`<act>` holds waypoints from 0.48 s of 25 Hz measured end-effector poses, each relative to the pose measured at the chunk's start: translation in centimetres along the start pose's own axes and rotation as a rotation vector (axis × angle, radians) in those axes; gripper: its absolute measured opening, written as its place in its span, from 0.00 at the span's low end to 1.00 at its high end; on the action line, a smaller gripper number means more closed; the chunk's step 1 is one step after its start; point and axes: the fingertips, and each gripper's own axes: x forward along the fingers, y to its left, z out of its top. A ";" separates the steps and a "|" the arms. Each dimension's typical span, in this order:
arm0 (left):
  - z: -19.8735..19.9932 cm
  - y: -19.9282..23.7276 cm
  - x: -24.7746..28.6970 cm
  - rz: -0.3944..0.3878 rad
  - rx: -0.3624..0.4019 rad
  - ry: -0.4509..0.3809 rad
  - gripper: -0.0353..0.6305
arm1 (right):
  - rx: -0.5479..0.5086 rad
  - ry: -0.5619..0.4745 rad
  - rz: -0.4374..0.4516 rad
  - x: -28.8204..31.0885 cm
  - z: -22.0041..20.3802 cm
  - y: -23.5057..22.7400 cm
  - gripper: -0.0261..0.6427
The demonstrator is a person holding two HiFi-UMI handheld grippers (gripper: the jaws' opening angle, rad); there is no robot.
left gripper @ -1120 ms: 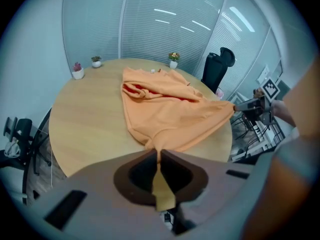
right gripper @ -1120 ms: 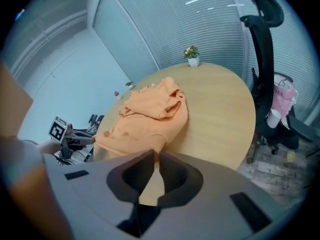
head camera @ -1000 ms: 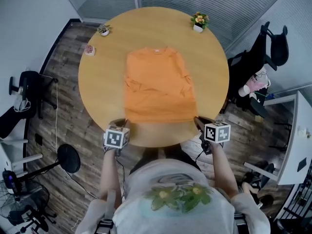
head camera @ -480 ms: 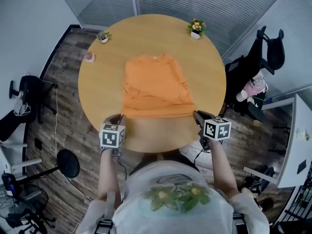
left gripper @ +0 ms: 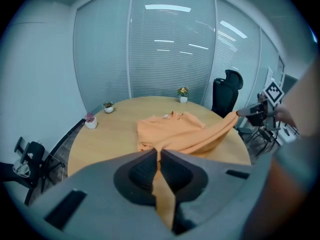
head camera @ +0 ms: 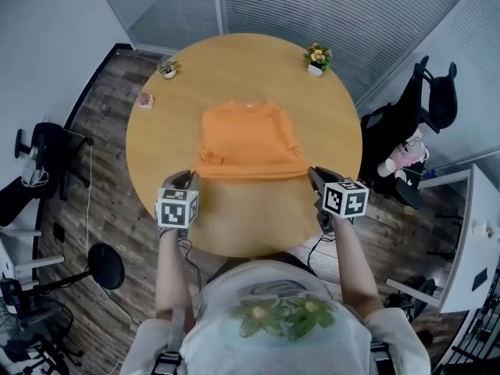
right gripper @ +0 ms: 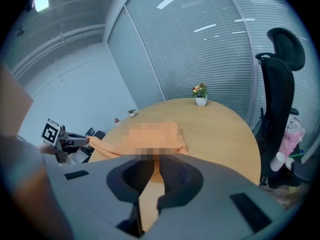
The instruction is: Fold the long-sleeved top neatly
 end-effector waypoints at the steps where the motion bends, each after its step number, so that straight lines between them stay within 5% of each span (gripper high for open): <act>1: 0.8 0.3 0.2 0.005 0.000 -0.010 0.09 | -0.002 -0.007 -0.002 0.3 0.6 -0.1 0.10; 12: 8.2 3.3 4.3 0.032 0.019 -0.055 0.09 | -0.011 -0.065 -0.024 4.6 7.7 -2.5 0.10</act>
